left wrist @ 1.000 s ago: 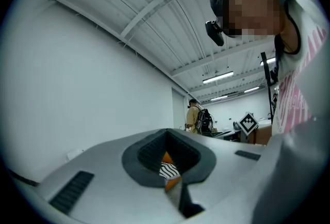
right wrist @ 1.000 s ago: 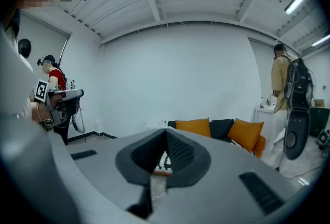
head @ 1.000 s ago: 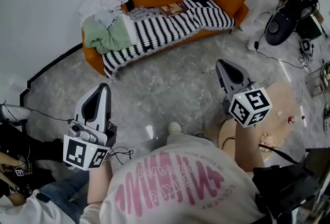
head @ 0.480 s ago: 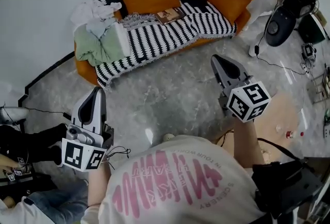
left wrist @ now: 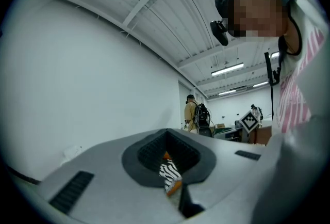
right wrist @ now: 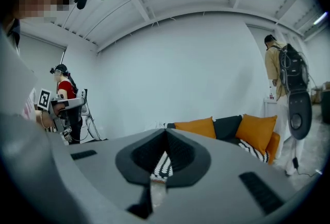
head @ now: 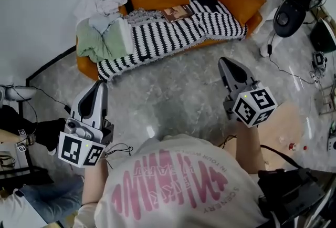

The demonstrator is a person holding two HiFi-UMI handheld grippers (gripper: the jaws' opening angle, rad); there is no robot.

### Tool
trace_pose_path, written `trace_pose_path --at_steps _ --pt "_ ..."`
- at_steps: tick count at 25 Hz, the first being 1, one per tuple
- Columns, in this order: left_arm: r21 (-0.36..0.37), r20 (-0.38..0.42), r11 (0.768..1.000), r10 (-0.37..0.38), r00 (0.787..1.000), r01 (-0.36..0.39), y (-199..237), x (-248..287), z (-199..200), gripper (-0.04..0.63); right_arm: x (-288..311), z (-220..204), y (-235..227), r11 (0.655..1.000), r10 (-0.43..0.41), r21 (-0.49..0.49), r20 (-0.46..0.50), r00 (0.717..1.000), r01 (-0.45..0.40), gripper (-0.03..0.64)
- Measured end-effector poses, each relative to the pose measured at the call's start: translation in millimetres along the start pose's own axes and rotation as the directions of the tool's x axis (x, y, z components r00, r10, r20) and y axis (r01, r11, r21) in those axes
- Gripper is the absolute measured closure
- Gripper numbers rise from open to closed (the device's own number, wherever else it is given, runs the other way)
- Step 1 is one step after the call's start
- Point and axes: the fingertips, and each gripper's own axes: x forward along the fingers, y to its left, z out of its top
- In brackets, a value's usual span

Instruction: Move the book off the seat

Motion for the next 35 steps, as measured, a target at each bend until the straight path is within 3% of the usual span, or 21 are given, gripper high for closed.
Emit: trace_pose_path --at_steps 7,13,21,25,35 --pt "-0.015 0.01 1.0 -0.002 1.0 0.002 2 20 -1 0.588 -8 -26 -10 1.0 -0.016 0.025 -0.048 0.999 0.017 0.611" --pt "-0.021 -0.001 1.0 -0.008 1.0 0.008 -3 22 -4 0.588 -20 -43 -23 0.993 -0.041 0.111 -0.057 0.998 0.047 0.611" --pt "-0.036 -0.024 0.999 -0.033 0.999 0.032 19 37 -17 0.588 3 -39 -22 0.997 -0.061 0.049 -0.085 0.995 0.066 0.61" --pt "-0.056 -0.019 0.996 -0.073 0.997 0.072 35 60 -24 0.588 11 -37 -29 0.994 -0.11 0.0 -0.11 0.988 0.111 0.611" --pt "-0.064 -0.004 0.977 -0.206 0.979 0.205 69 127 -32 0.588 58 -30 -41 0.981 -0.191 -0.001 -0.122 0.974 0.192 0.611"
